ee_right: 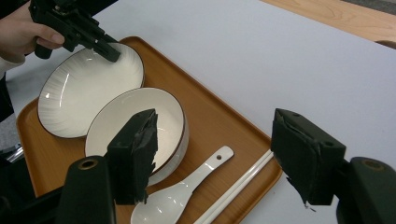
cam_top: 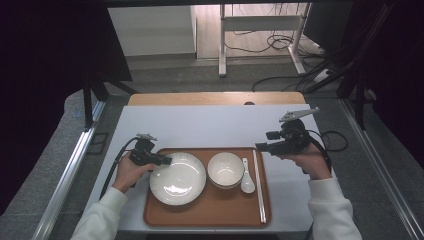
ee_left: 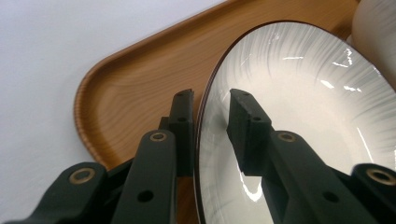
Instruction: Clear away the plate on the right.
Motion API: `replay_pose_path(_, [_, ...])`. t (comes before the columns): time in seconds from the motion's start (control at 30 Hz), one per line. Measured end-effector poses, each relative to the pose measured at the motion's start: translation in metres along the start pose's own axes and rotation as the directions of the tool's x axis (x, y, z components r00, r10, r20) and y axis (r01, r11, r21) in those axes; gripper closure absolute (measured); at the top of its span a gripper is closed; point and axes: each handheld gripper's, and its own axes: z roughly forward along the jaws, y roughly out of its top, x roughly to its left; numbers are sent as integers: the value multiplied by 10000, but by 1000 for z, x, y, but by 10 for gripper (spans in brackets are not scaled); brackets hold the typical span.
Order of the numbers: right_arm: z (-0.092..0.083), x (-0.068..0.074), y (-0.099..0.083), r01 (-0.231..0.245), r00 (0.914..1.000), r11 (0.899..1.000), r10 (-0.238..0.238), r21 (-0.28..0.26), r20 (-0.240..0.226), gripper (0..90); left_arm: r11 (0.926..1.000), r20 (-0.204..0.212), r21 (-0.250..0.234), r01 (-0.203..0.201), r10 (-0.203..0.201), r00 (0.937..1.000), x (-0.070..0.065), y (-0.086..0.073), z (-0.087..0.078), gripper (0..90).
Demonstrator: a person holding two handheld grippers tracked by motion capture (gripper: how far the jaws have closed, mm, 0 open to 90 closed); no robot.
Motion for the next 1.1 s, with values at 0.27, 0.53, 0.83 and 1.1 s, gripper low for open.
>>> replay_pose_path(0.27, [-1, -1, -1, -7, 10000, 10000, 7, -5, 22, 321, 9998, -202, 147, -158, 161, 9997, -2, 0, 5, 690])
replay_pose_path(0.53, [-2, 4, 2, 203, 9998, 9996, -203, -181, -16, 322, 9958, -1008, -650, -638, 570, 9933, -15, 6, -14, 428])
replay_pose_path(0.83, [0, 3, 0, 142, 9999, 9999, -143, -88, -55, 321, 9891, -1232, -1337, -622, 457, 9913, -24, 8, -39, 302])
replay_pose_path(1.1, [8, -5, -3, -32, 10000, 10000, 33, 70, -50, 319, 9860, -1637, -1507, -710, 460, 9854, -32, 9, -54, 260])
